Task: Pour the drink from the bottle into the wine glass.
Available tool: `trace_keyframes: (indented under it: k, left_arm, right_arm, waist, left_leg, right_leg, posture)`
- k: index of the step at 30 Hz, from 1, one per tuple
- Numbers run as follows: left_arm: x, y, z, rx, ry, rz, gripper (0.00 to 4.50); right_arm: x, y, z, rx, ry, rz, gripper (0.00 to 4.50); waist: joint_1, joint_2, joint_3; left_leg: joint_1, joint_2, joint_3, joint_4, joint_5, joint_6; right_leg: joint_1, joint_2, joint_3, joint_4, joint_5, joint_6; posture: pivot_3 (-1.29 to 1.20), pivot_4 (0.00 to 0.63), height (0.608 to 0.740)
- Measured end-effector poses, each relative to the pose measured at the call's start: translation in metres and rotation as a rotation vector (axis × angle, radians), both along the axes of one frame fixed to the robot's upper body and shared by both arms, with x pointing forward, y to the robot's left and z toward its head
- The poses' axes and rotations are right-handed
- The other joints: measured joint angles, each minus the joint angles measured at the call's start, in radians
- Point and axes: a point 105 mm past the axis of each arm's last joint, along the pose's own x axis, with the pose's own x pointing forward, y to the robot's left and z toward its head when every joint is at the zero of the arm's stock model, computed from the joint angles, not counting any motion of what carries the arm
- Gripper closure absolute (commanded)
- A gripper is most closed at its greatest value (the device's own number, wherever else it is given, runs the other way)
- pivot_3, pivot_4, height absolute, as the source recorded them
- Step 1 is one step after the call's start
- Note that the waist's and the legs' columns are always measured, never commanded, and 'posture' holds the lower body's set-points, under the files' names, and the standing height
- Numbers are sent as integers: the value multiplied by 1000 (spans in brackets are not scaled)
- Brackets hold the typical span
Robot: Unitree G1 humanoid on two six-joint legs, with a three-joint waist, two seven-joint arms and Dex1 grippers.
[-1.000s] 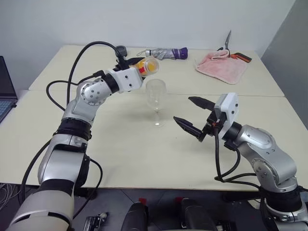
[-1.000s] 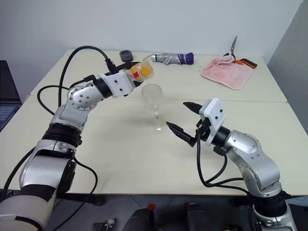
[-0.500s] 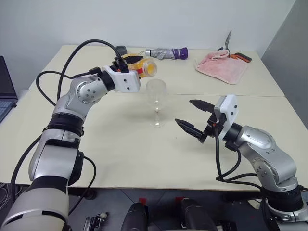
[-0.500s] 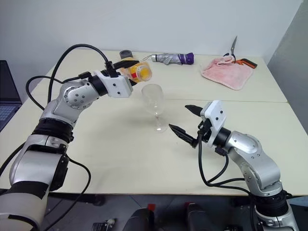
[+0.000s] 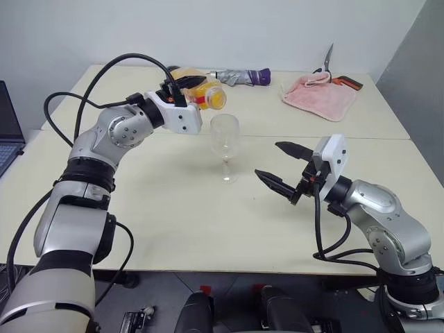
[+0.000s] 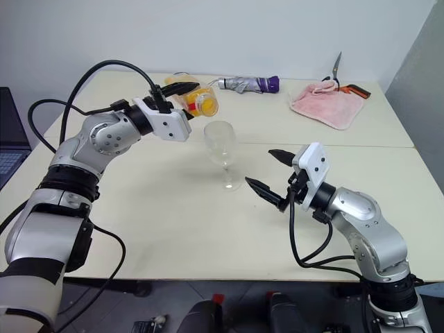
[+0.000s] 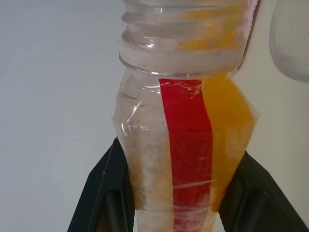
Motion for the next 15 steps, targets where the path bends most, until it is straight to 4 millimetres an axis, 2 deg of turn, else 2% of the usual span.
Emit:
trace_keyframes:
  k: [15]
  left_arm:
    - [4,2,0,25,-29,18,2766]
  right_arm:
    - [-2,1,1,16,19,24,0]
  waist:
    - [0,0,0]
  left_leg:
    - [0,0,0,0,0,0]
  right_leg:
    - [0,0,0,0,0,0]
  posture:
    - [0,150,740]
